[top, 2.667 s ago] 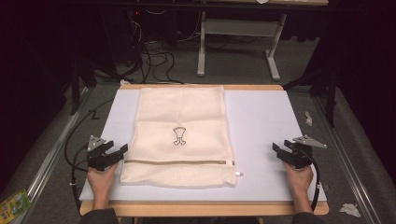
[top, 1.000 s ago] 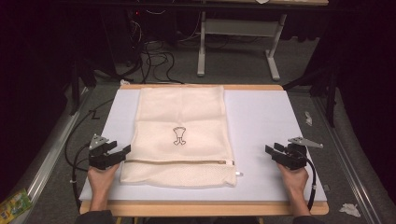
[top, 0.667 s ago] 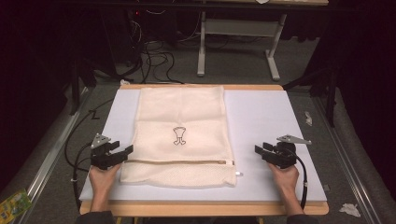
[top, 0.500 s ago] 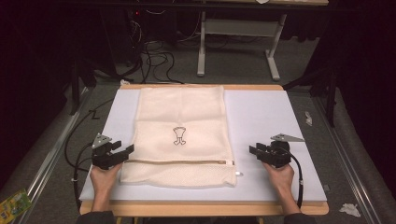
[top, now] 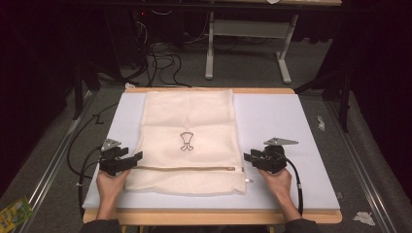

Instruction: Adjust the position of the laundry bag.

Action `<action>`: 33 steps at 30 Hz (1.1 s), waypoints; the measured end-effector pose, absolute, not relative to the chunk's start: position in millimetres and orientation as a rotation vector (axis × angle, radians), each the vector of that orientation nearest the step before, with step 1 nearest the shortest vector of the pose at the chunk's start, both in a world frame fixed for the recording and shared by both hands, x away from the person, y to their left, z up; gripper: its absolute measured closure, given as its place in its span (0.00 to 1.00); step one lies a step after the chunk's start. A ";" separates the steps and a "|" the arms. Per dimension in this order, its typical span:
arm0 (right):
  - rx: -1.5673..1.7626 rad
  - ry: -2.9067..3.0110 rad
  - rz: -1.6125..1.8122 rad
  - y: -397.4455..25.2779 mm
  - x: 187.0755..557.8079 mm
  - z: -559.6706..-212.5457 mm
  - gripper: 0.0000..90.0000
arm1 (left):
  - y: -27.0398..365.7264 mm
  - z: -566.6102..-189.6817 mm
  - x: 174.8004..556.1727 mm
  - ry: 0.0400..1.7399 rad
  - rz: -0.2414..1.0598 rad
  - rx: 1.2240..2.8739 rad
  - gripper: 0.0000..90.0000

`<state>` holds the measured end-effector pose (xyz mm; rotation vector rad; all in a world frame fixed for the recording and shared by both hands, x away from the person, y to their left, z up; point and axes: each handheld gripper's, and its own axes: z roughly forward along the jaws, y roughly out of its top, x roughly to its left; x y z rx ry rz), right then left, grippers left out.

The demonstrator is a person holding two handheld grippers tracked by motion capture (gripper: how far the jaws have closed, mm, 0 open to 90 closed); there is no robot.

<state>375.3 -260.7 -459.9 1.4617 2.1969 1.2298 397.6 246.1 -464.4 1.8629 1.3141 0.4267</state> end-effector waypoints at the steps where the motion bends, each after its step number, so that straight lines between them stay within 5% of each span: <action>1: 1.460 2.208 1.225 -256.2 376.7 -460.4 0.64 | 244.8 -465.8 399.0 1.323 0.416 1.873 0.37; 20: 1.514 2.269 1.156 -230.3 398.7 -468.7 0.58 | 240.5 -472.2 406.5 1.385 0.373 1.889 0.40; 27: 1.532 2.305 1.147 -226.4 401.7 -473.2 0.70 | 240.2 -473.3 408.9 1.409 0.330 1.888 0.56; 33: 1.503 2.336 1.114 -222.1 403.3 -472.3 0.89 | 239.7 -474.4 410.8 1.433 0.332 1.894 0.75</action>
